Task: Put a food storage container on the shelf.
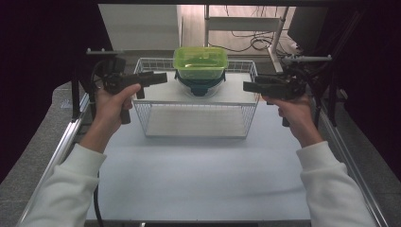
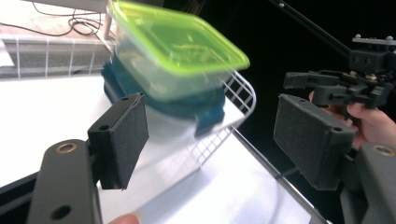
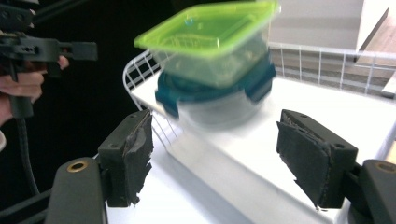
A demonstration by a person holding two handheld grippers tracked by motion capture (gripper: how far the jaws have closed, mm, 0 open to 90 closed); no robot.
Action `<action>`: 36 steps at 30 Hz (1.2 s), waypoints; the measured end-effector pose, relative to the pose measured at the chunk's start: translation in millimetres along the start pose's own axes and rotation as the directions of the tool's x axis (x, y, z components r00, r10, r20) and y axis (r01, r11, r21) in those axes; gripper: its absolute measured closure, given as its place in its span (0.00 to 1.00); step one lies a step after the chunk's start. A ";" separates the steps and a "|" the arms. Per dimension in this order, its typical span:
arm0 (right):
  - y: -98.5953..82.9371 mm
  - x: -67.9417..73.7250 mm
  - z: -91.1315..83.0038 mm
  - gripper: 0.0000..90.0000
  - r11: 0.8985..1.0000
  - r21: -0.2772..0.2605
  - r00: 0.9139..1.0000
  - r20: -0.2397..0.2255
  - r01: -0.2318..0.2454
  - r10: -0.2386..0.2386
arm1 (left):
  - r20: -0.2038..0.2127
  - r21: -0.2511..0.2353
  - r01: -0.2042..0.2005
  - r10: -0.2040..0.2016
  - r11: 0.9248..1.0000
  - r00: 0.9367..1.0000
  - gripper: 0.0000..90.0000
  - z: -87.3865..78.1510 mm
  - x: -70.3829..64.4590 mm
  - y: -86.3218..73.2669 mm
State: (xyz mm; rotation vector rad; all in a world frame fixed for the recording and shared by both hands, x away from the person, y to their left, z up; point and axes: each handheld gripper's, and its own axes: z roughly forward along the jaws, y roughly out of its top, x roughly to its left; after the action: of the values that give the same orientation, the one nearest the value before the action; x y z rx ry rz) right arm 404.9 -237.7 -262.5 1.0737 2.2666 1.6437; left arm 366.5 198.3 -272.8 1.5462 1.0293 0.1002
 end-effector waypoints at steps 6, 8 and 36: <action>-39.0 7.8 -14.7 0.29 0.999 0.013 0.999 0.012 0.042 -0.042 | -0.010 -0.002 -0.037 0.037 0.999 0.999 0.28 -21.4 -2.7 -50.0; -53.3 12.0 -17.8 0.29 0.998 0.014 0.998 0.015 0.060 -0.061 | -0.015 -0.003 -0.038 0.038 0.999 0.999 0.28 -26.1 -2.6 -65.9; -228.2 -7.1 -11.4 0.23 0.972 0.233 0.993 0.105 0.031 -0.057 | -0.198 0.243 -0.101 0.151 0.965 0.968 0.28 -10.2 27.5 -233.0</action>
State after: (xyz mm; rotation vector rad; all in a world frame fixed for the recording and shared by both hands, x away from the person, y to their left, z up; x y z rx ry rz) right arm 299.3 -284.5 -459.9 1.1223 2.4331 1.2927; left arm 251.3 198.5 -477.4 1.8454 1.1418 0.2491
